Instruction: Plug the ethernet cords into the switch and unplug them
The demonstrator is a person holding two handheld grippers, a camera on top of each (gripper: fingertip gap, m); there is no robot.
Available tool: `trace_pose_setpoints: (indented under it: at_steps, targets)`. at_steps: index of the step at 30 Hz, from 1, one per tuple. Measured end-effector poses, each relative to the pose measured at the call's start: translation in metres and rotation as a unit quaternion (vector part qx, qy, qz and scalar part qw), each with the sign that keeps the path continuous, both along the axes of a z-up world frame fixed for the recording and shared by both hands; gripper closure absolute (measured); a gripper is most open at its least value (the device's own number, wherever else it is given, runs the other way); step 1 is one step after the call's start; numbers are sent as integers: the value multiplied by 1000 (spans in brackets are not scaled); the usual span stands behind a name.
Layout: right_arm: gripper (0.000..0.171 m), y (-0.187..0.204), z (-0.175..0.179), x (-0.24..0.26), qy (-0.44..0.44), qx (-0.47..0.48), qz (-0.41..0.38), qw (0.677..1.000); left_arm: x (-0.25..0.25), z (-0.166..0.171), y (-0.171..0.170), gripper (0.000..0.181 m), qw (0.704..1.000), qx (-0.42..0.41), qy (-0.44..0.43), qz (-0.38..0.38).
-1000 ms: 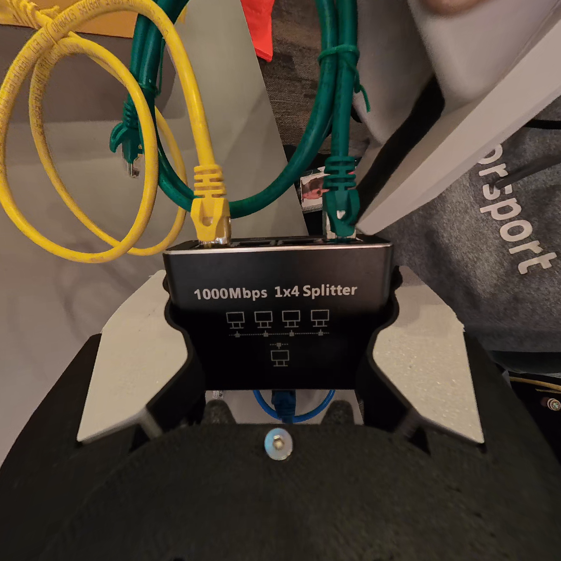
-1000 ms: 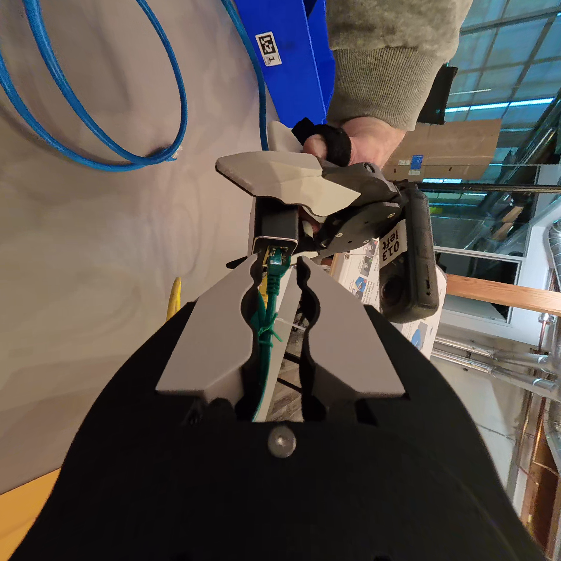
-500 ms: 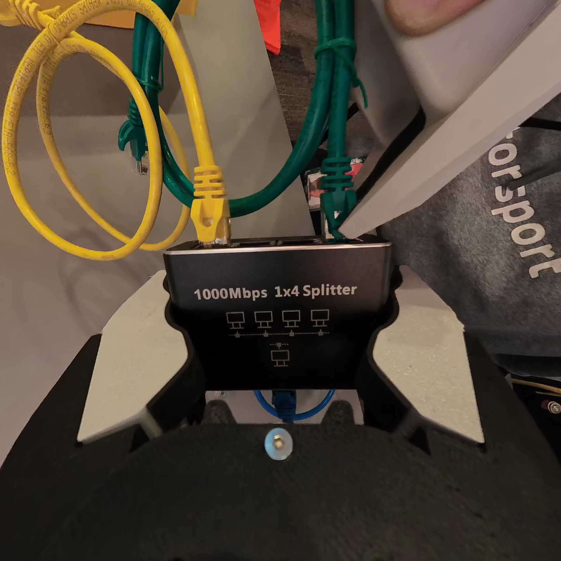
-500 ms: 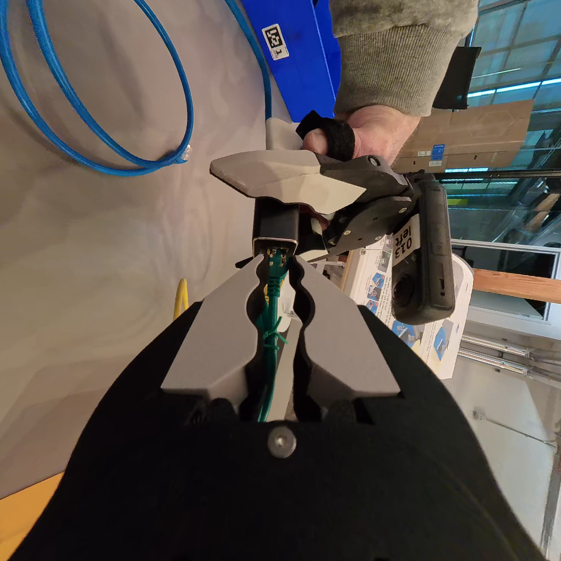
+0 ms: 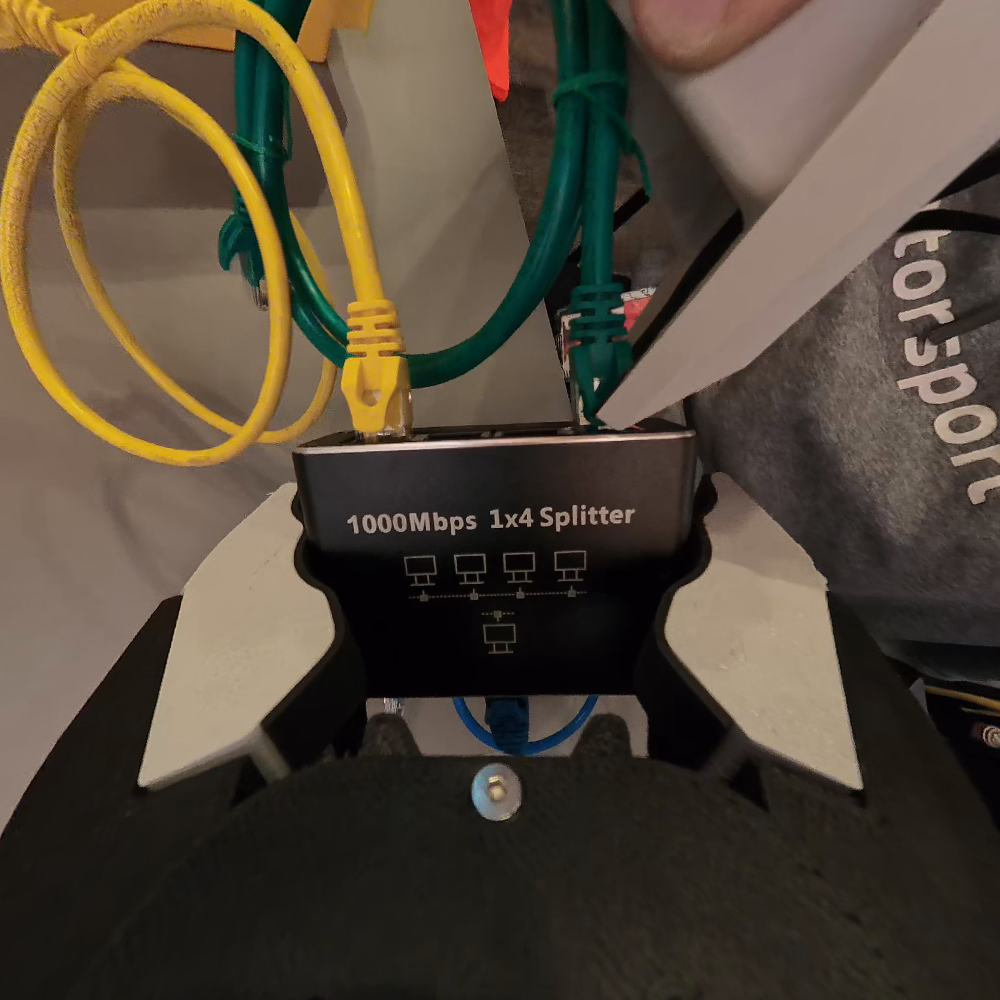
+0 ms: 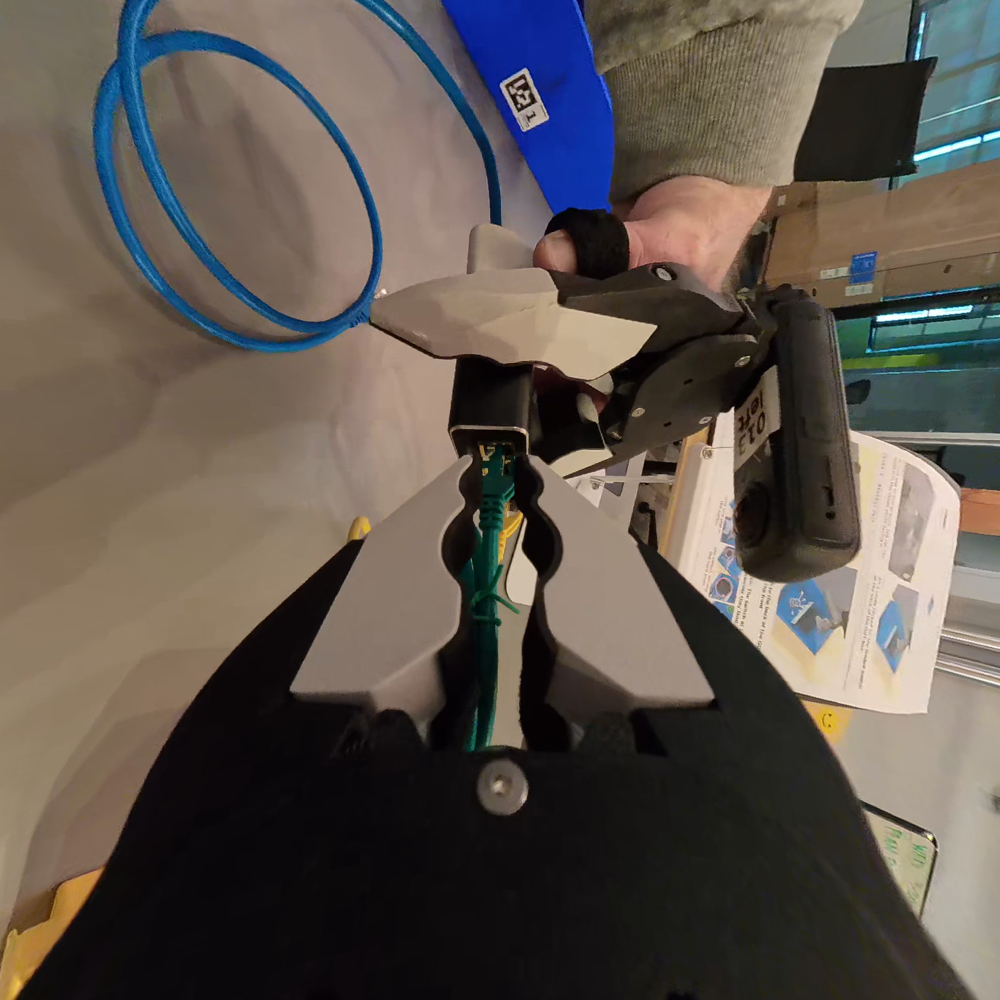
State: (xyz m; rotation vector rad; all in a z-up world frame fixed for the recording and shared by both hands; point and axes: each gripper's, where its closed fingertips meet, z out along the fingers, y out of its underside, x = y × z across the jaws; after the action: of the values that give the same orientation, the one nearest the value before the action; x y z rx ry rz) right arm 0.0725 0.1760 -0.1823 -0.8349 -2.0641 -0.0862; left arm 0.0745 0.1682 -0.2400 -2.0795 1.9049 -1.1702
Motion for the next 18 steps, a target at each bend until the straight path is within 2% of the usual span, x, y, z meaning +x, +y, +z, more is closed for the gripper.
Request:
trace_pose_setpoints:
  at_steps: [1, 8, 18]
  targets:
    - [163, 1, 1, 0, 7, 3, -2, 1000, 0, 1, 0, 53, 1000, 1, 0, 0]
    - [163, 8, 0, 1, 2, 79, -36, 996, 1, 2, 7, 54, 1000, 0, -10, 10]
    - [164, 6, 5, 9, 19, 36, -30, 999, 9, 5, 6, 54, 999, 5, -26, 19]
